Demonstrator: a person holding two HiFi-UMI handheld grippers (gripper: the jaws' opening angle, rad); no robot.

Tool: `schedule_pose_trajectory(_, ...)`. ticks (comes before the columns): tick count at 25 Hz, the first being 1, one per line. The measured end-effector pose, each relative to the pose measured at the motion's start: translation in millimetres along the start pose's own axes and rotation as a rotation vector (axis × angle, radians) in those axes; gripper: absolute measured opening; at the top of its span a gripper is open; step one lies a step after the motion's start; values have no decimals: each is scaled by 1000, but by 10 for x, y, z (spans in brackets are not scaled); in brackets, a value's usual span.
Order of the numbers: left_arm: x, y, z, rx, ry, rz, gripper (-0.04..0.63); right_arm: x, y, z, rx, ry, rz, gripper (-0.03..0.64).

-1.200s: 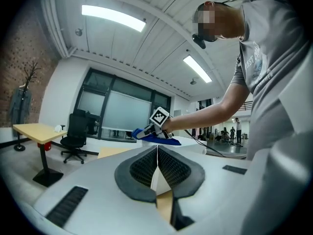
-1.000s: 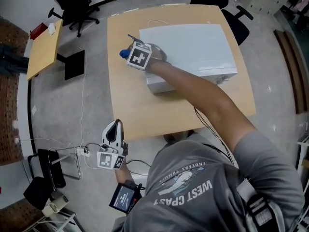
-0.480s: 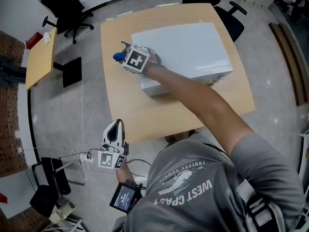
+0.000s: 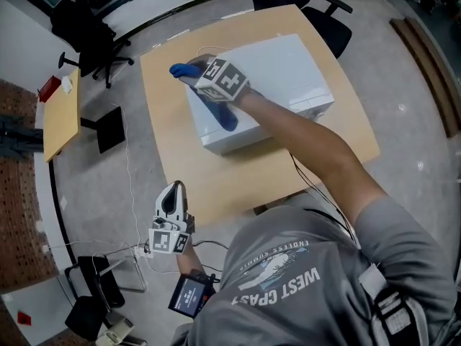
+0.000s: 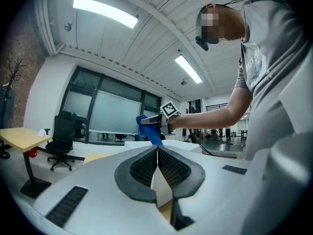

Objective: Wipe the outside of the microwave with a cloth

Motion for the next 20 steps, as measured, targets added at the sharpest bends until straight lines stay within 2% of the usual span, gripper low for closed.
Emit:
schedule_pose_trajectory(3,-114,-60,233,20,-3,31,23,-251,-443,-707,74,-106,4,88)
schedule_pose_trajectory(6,-237,-119,455,15,8,62,23,-308,-1011,-1558,195,-190,27,88)
schedule_pose_trajectory(10,-428,-258,684,-30,15,71,23,2,-1837,-2687,379,-250,119,89)
schedule_pose_trajectory(13,-492,-370,877,-65,28,52,23,432,-2397,-3258,461,-273,237,89)
schedule_pose_trajectory(16,-570,-501,1062,-103,32,11,23,880,-2739,-3442,440,-264,322,89)
schedule_pose_trajectory(20,-628,-670,1308,-138,48,-35,23,1377,-2880,-3313,300,-261,429,89)
Point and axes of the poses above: the fingertips, and each gripper's own axes: z forward along the fingers, y to its left, x out of its underside, the point moved 5 cm from there along -z, backward along the fingers, and after that the axes turned 12 degrees about z, right-handed, at the moved point
